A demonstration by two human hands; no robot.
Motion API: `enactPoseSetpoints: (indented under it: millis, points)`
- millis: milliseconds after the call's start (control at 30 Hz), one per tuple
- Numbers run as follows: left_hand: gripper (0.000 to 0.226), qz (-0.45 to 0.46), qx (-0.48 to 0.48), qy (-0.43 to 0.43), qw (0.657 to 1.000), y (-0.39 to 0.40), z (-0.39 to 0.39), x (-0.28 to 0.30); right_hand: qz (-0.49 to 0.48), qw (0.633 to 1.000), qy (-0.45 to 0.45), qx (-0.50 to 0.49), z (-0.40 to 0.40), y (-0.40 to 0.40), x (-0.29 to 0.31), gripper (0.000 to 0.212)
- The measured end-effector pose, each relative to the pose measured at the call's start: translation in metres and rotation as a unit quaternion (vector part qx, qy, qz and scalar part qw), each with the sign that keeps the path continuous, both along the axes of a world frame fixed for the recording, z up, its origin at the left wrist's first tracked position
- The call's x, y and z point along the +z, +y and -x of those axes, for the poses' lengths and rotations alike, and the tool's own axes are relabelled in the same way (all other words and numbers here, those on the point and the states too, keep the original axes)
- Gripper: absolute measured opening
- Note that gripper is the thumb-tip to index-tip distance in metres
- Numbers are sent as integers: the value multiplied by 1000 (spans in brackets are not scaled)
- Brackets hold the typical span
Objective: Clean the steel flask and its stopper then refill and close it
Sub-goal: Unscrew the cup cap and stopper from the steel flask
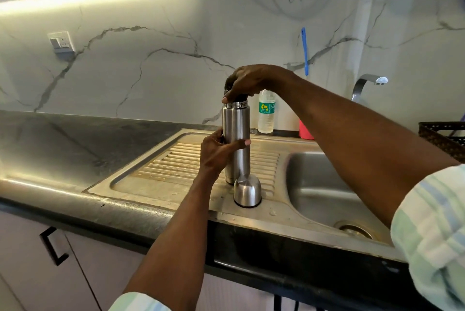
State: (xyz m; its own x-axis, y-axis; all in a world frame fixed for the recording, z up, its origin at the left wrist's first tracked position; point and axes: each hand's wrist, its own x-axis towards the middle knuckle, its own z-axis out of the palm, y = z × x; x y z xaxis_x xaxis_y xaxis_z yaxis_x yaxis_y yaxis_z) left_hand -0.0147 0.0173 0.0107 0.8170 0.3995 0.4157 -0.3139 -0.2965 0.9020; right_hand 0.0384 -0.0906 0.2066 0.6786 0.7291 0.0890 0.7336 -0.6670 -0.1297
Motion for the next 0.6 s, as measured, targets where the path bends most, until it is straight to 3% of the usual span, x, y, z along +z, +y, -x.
enactPoseSetpoints:
  millis: [67, 133, 200, 333, 500, 600]
  points:
    - [81, 4, -12, 2, 1000, 0, 1, 0, -54, 992, 104, 42, 2, -12, 1, 31]
    - [80, 7, -17, 2, 1000, 0, 2, 0, -112, 973, 188, 78, 5, -18, -1, 34]
    - [79, 9, -20, 2, 1000, -1, 2, 0, -151, 975, 157, 53, 5, -14, -3, 37]
    - [73, 7, -20, -1, 1000, -3, 5, 1, -44, 994, -12, -94, 10, -3, -5, 60]
    - [74, -3, -12, -14, 1000, -4, 4, 1, -39, 996, 3, -75, 5, 1, -4, 40]
    - [63, -6, -6, -20, 1000, -6, 6, 1, -23, 995, 91, -11, 9, -8, 5, 31]
